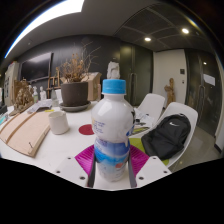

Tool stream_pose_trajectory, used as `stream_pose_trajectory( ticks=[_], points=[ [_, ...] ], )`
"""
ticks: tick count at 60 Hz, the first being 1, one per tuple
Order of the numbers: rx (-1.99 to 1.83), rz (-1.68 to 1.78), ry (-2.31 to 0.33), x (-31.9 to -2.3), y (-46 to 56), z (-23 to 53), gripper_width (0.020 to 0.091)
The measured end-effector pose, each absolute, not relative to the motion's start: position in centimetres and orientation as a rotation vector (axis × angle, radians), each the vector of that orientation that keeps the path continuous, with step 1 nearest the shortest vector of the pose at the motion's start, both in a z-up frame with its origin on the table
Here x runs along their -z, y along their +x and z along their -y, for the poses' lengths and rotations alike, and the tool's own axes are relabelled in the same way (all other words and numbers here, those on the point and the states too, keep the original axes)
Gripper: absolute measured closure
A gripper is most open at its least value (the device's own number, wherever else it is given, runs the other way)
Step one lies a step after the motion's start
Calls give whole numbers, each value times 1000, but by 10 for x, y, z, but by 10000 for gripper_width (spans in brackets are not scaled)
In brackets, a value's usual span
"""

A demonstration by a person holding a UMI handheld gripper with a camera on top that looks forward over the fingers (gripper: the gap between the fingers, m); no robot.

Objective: Pour water

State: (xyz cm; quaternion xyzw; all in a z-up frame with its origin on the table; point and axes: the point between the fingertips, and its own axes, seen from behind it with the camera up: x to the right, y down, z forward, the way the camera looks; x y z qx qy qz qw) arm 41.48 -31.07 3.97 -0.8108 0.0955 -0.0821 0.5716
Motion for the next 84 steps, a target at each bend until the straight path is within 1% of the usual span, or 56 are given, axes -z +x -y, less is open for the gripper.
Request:
stream_pose_trajectory(
  ticks=[5, 6, 9, 13, 17, 27, 36, 43, 46, 53, 65, 71, 76, 84],
  points=[
    [215, -218, -1898, -40, 415, 309, 706],
    [221, -220, -1899, -40, 415, 309, 708],
    [240, -218, -1907, -40, 418, 311, 752],
    [270, -203, -1924, -39, 416, 308, 752],
    [297, -201, -1924, -45, 417, 308, 753],
    [492, -113, -1903, -104, 435, 285, 753],
    [748, 80, -1860, -154, 442, 236, 753],
    [972, 338, -1773, -180, 429, 184, 753],
    [1072, 465, -1720, -187, 422, 161, 754],
    [1299, 781, -1555, -187, 401, 114, 754],
    [1546, 1153, -1285, -167, 372, 71, 756],
    [1626, 1240, -1208, -161, 369, 60, 755],
    [1620, 1265, -1201, -156, 367, 56, 755],
    [1598, 1276, -1172, -160, 356, 54, 754]
  ],
)
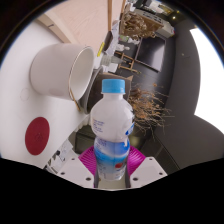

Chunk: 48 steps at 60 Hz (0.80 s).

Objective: Pour water

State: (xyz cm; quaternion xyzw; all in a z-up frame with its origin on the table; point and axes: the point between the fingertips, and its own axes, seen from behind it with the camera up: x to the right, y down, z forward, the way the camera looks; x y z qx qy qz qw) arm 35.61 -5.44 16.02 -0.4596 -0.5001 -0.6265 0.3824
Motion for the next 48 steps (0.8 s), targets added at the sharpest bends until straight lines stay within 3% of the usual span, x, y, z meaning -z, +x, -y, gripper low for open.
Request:
stream_pose_trajectory(
  ticks=[9, 21, 32, 48],
  points=[
    [1396, 1056, -1380, -171, 366, 59, 755],
    [740, 440, -1735, -178, 374, 71, 752],
    [277, 94, -1892, -132, 370, 71, 751],
    [67, 41, -1948, -63, 351, 69, 740]
  ],
)
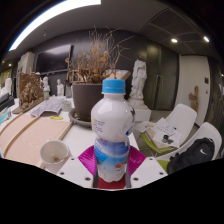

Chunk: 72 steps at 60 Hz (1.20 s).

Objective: Pour water

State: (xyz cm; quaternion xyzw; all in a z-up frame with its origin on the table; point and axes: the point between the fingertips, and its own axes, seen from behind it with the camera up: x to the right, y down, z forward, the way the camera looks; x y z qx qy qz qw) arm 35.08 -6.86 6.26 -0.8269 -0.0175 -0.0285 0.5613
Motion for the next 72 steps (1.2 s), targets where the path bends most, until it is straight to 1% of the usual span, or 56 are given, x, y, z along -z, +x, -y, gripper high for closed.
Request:
stream_pose_trajectory(
  ticks=[4, 6, 8, 18, 19, 20, 24, 27, 29, 35, 46, 56, 67, 72],
  points=[
    [58, 33, -1964, -47, 351, 72, 738],
    [50, 20, -1984, -37, 351, 76, 717],
    [43, 13, -1950, -42, 352, 75, 715],
    [28, -21, -1957, -40, 356, 80, 575],
    [25, -27, -1965, -39, 355, 81, 543],
    [22, -33, -1973, -40, 355, 82, 491],
    [12, -39, -1993, -46, 354, 90, 234],
    [29, -57, -2007, -53, 356, 97, 261],
    [41, -70, -2010, -59, 354, 104, 248],
    [80, -94, -2028, -88, 346, 135, 250],
    [165, -155, -2101, -146, 309, 227, 251],
    [204, -193, -2131, -190, 255, 314, 245],
    [174, -220, -2142, -213, 197, 379, 246],
    [173, -217, -2144, -216, 180, 396, 248]
  ],
)
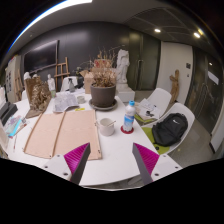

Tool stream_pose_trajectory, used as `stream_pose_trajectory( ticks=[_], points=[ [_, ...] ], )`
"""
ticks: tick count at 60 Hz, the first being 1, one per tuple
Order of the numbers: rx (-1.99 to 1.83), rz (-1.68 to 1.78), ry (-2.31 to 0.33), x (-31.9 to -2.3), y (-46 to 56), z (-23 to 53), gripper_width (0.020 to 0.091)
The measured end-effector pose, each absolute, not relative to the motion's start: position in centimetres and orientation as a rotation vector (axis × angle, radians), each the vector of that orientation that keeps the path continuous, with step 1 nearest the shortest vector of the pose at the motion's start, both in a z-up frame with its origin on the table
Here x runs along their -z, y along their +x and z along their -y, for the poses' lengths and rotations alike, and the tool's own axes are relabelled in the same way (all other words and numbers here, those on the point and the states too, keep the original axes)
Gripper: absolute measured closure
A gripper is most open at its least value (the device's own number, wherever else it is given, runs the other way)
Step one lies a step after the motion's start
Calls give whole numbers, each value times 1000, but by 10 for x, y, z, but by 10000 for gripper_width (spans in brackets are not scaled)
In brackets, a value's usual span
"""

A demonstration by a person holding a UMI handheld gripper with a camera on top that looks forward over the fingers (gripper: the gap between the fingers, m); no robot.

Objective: Pour water

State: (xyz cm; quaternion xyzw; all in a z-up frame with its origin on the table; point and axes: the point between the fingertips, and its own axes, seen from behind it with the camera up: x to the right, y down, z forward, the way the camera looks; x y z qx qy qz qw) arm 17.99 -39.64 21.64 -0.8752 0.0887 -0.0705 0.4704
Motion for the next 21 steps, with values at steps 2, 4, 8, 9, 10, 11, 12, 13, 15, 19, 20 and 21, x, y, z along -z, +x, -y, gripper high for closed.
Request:
stream_pose_trajectory(
  ticks=[2, 4, 8, 9, 10, 11, 12, 13, 15, 19, 20, 21],
  points=[
    [176, -213, -2144, -218, 175, 401, 246],
    [187, -210, -2141, -220, 172, 405, 247],
    [207, -209, -2137, -225, 168, 411, 245],
    [208, -211, -2137, -225, 167, 412, 245],
    [210, -210, -2135, -226, 166, 413, 246],
    [215, -207, -2132, -226, 166, 414, 245],
    [223, -204, -2128, -227, 166, 415, 246],
    [234, -200, -2124, -228, 166, 415, 245],
    [251, -190, -2124, -228, 165, 417, 246],
    [239, -178, -2150, -221, 160, 421, 249],
    [241, -178, -2152, -220, 160, 421, 250],
    [246, -177, -2154, -220, 161, 422, 249]
  ],
)
